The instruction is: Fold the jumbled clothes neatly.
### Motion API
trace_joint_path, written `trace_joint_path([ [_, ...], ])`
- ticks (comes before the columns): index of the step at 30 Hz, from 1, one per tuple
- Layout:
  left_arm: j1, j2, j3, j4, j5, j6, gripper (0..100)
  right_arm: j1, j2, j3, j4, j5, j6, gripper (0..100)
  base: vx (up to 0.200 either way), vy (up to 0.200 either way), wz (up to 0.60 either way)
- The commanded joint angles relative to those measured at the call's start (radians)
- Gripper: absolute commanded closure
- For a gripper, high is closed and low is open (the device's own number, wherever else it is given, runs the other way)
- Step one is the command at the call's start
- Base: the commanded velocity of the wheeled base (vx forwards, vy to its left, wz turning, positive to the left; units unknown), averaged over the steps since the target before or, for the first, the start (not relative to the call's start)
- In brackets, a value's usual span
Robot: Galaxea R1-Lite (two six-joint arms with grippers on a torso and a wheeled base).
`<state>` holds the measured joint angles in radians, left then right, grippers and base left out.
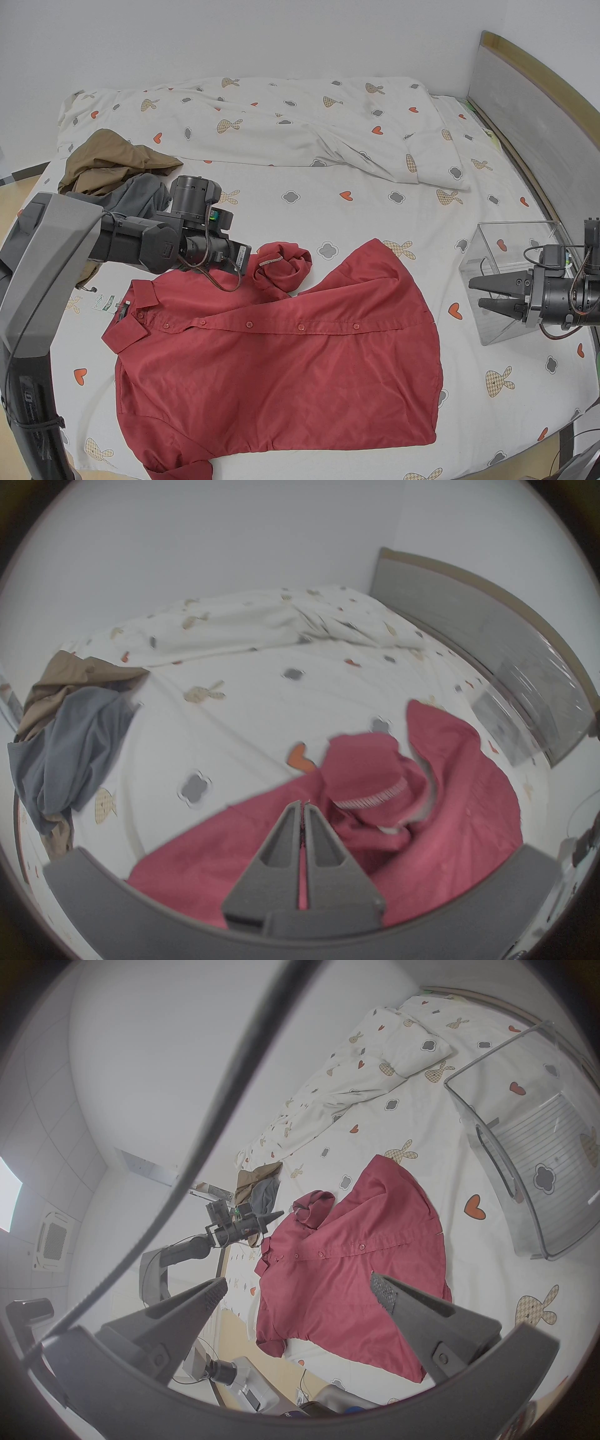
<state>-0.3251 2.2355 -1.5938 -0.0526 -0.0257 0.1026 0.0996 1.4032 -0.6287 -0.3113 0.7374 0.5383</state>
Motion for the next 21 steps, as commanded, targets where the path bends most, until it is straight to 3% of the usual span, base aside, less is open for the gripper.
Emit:
trace_joint_path([
  [1,-0.042,-0.091,0.011,0.099,0.0,0.002,100,0.002,0.002,0.0,0.0,0.002,0.0,0,0.0,0.0,0.0],
  [2,-0.042,-0.091,0.011,0.099,0.0,0.002,100,0.002,0.002,0.0,0.0,0.002,0.0,0,0.0,0.0,0.0],
  [3,-0.043,-0.08,-0.006,0.106,0.0,0.0,0,0.002,0.002,0.0,0.0,0.002,0.0,0,0.0,0.0,0.0],
  [11,-0.092,-0.013,-0.055,0.105,0.0,-0.073,0,0.003,0.002,0.0,0.0,0.003,0.0,0,0.0,0.0,0.0],
  [21,-0.121,0.115,-0.17,0.103,0.026,-0.076,0,0.003,0.003,0.001,0.001,0.003,-0.001,0,0.0,0.0,0.0],
])
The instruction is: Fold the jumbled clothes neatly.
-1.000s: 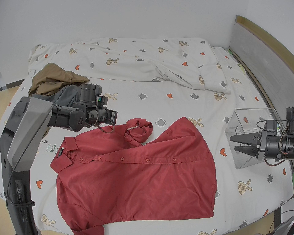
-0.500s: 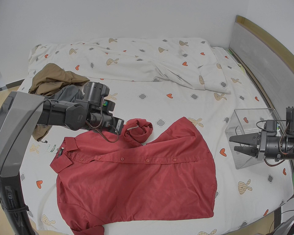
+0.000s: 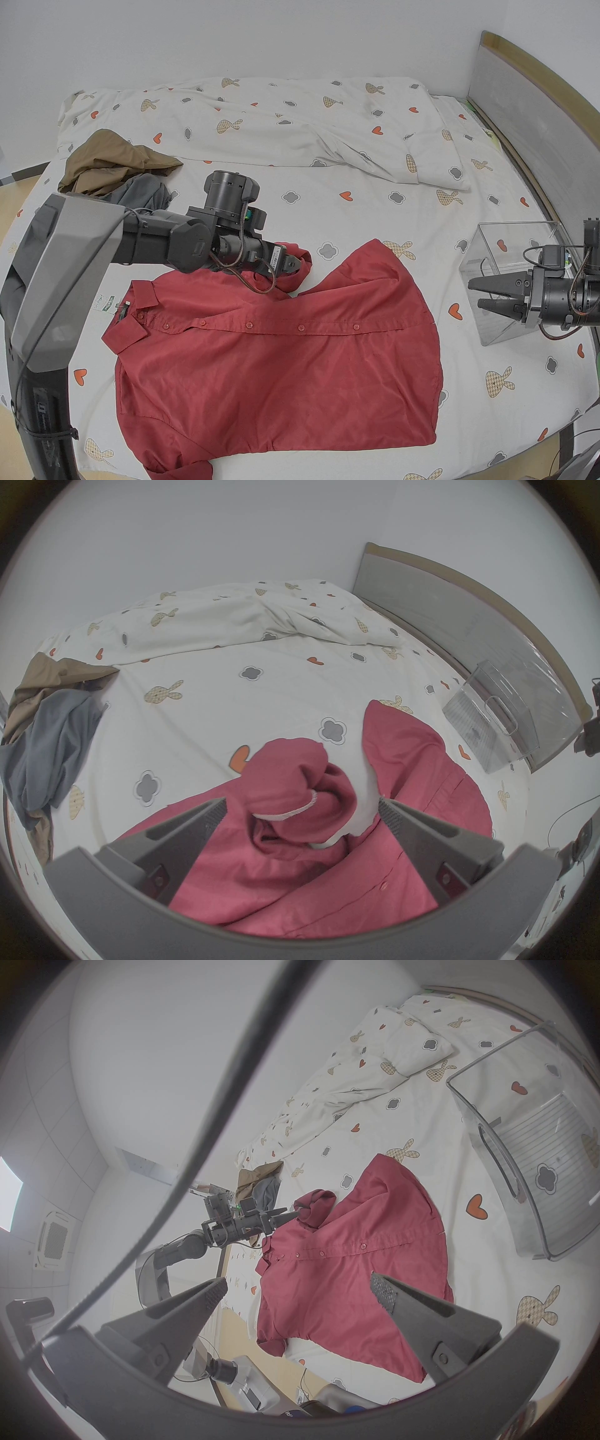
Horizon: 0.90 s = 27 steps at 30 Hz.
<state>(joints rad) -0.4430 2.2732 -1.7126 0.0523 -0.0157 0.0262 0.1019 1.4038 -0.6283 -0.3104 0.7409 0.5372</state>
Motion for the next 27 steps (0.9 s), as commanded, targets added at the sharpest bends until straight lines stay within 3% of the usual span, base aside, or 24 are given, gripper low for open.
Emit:
trace_joint_path([
  [1,-0.002,0.092,-0.068,0.0,0.026,0.0,0,0.001,0.003,0.001,0.001,0.0,0.0,0,0.0,0.0,0.0],
  [5,0.012,0.141,-0.125,0.0,0.045,0.001,0,0.002,0.003,0.001,-0.001,0.002,0.0,0,0.0,0.0,0.0],
  [6,0.013,0.152,-0.139,0.0,0.045,0.001,100,0.004,0.003,0.001,-0.001,0.002,0.0,0,0.0,0.0,0.0],
  [15,0.059,0.175,-0.173,0.0,0.045,0.0,100,0.009,0.001,0.001,-0.001,0.003,0.0,0,0.0,0.0,0.0],
  [27,0.153,0.048,-0.196,0.0,0.042,-0.029,100,0.019,0.001,0.001,-0.001,0.003,-0.006,0,0.0,0.0,0.0],
])
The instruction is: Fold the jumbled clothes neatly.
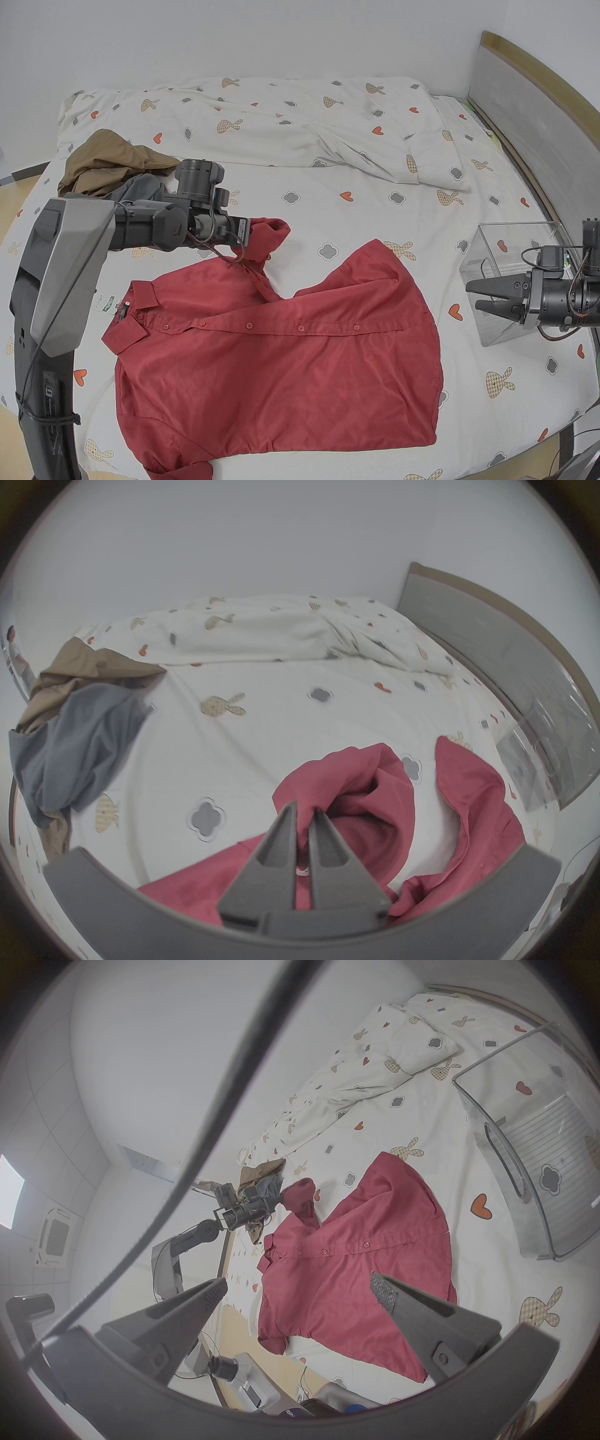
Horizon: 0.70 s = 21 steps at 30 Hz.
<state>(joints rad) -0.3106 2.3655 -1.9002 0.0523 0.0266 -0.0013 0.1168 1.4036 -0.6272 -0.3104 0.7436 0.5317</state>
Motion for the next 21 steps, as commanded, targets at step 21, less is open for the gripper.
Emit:
trace_joint_path([
  [21,0.145,-0.04,-0.1,0.175,0.001,-0.052,100,0.006,0.002,0.0,0.001,0.0,-0.002,0,0.0,0.0,0.0],
])
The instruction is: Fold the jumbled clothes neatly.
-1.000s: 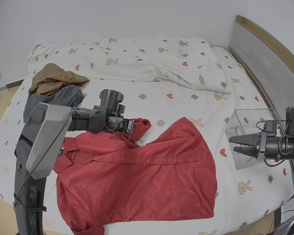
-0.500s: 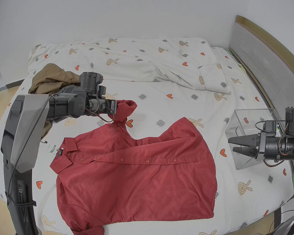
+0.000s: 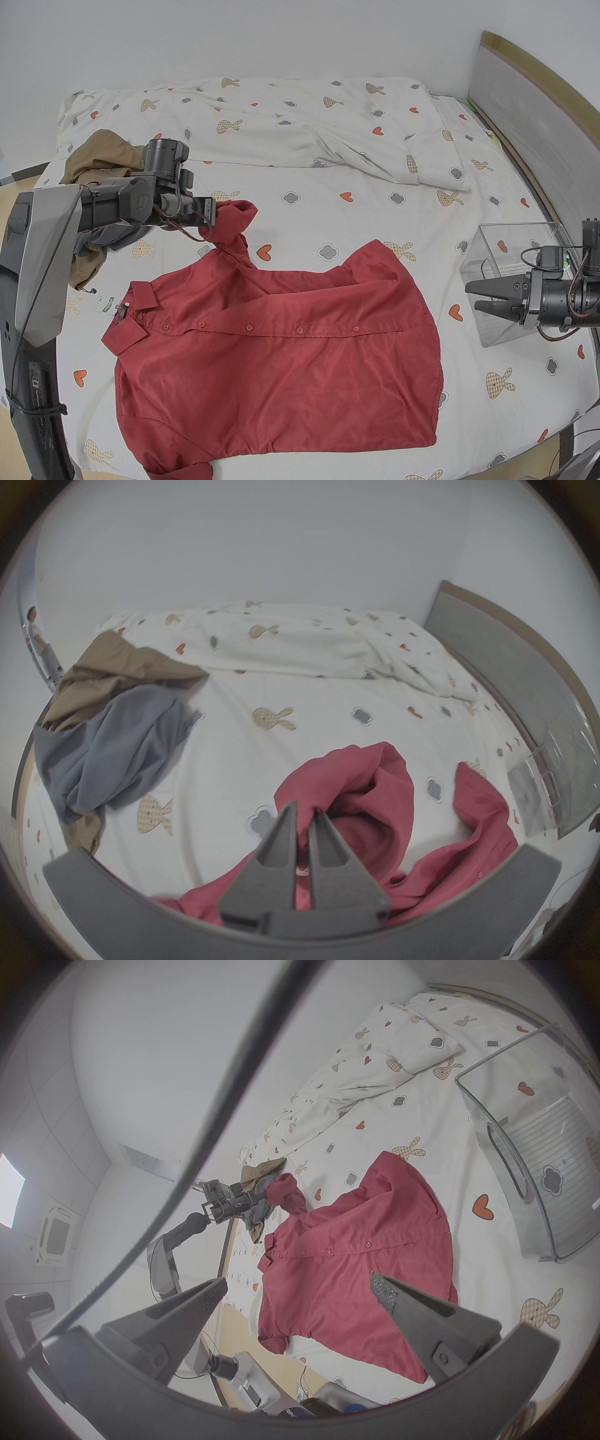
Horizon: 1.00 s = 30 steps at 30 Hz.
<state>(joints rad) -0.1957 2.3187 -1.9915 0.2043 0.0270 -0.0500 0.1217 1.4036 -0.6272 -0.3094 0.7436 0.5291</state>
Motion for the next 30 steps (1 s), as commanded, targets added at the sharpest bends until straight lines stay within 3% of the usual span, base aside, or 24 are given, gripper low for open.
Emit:
trace_joint_path([
  [1,0.032,0.01,-0.009,0.032,0.001,-0.004,100,0.001,0.002,0.0,-0.001,0.0,0.0,0,0.0,0.0,0.0],
  [8,0.044,0.042,-0.009,0.041,0.001,-0.004,100,-0.001,0.0,0.0,-0.001,0.0,-0.001,0,0.0,0.0,0.0],
  [9,0.047,0.05,-0.009,0.04,0.001,-0.004,0,-0.001,0.002,0.0,-0.001,0.0,0.0,0,0.0,0.0,0.0],
  [16,0.042,0.016,-0.009,0.04,-0.006,-0.016,0,0.001,0.002,0.0,-0.001,0.0,-0.001,0,0.0,0.0,0.0],
  [19,0.035,-0.07,-0.007,0.032,-0.093,-0.017,0,0.001,0.002,0.0,-0.001,0.0,-0.001,0,0.0,0.0,0.0],
  [20,0.035,-0.113,0.037,0.03,-0.159,-0.017,0,0.001,0.002,0.0,-0.001,0.0,0.0,0,0.0,0.0,0.0],
  [21,0.035,-0.117,0.042,0.03,-0.165,-0.017,0,0.001,0.002,0.0,-0.001,0.0,-0.001,0,0.0,0.0,0.0],
  [22,0.041,-0.173,0.112,0.027,-0.254,-0.008,0,0.001,0.002,0.0,-0.001,0.0,0.0,0,0.0,0.0,0.0],
  [23,0.041,-0.173,0.112,0.027,-0.254,-0.008,0,0.001,0.002,0.0,-0.001,0.0,0.0,0,0.0,0.0,0.0],
  [24,0.059,-0.226,0.218,0.011,-0.388,0.029,0,-0.001,0.0,0.0,-0.001,0.0,0.0,0,0.0,0.0,0.0],
  [27,0.119,-0.263,0.367,-0.026,-0.567,0.157,0,-0.001,0.0,0.001,-0.001,0.0,-0.001,0,0.0,0.0,0.0],
  [28,0.168,-0.265,0.462,-0.062,-0.684,0.277,0,-0.001,0.0,0.003,-0.001,0.0,0.0,0,0.0,0.0,0.0],
  [30,0.226,-0.242,0.554,-0.094,-0.814,0.409,0,-0.002,0.0,0.02,-0.002,0.0,-0.001,0,0.0,0.0,0.0],
])
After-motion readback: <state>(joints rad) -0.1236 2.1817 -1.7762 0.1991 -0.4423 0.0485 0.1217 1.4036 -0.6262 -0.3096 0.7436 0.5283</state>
